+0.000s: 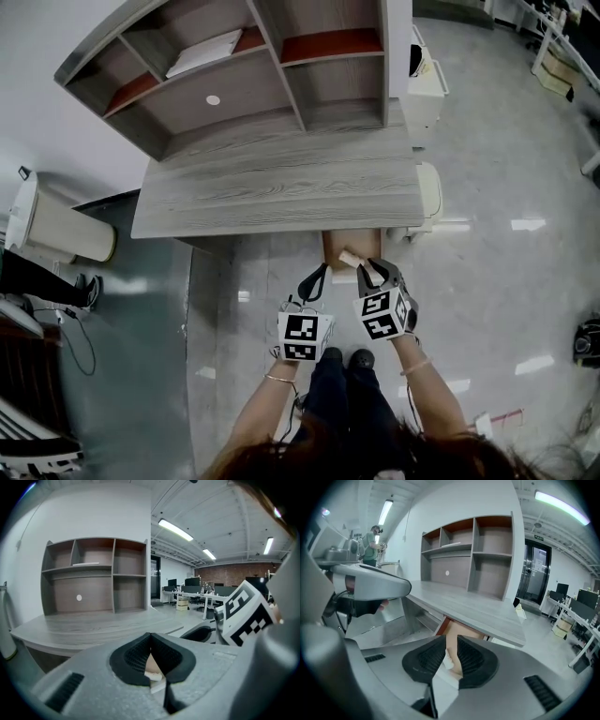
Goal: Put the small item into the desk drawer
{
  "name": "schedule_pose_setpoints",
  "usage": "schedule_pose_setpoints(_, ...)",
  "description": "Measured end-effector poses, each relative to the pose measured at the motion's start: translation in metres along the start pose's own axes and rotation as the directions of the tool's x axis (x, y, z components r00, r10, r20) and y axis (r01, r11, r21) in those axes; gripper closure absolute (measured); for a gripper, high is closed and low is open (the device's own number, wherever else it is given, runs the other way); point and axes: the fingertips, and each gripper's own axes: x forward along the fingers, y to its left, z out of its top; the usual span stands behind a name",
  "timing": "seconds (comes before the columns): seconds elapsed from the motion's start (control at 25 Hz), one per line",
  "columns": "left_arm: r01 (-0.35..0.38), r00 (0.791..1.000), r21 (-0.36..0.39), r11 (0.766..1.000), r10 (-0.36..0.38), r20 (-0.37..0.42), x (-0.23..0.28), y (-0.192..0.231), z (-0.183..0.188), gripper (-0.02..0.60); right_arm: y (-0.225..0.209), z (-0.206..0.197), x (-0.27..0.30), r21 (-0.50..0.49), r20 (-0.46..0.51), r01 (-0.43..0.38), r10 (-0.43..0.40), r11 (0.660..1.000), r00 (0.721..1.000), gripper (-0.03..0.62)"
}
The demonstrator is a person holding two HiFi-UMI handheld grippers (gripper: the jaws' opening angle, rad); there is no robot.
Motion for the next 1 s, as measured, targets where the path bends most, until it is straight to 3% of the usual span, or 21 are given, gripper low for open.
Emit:
schedule_pose_setpoints(0.52, 0.013, 0.999, 0.007, 1.000, -0.013, 0.038, -0.009, -0.009, 0.051, 0.566, -0.026, 0.040, -0.038, 0.037, 0.061, 0.064, -0.066, 0.997, 0.996, 0.553)
schedule_pose_setpoints(1.0, 0.036, 0.996, 0.010, 0.999, -0.036, 0.077, -0.051, -0.010, 0.076, 0.566, -0.022, 0.067, -0.095, 0.086, 0.117, 0.144, -0.154, 0.986, 0.981, 0.579)
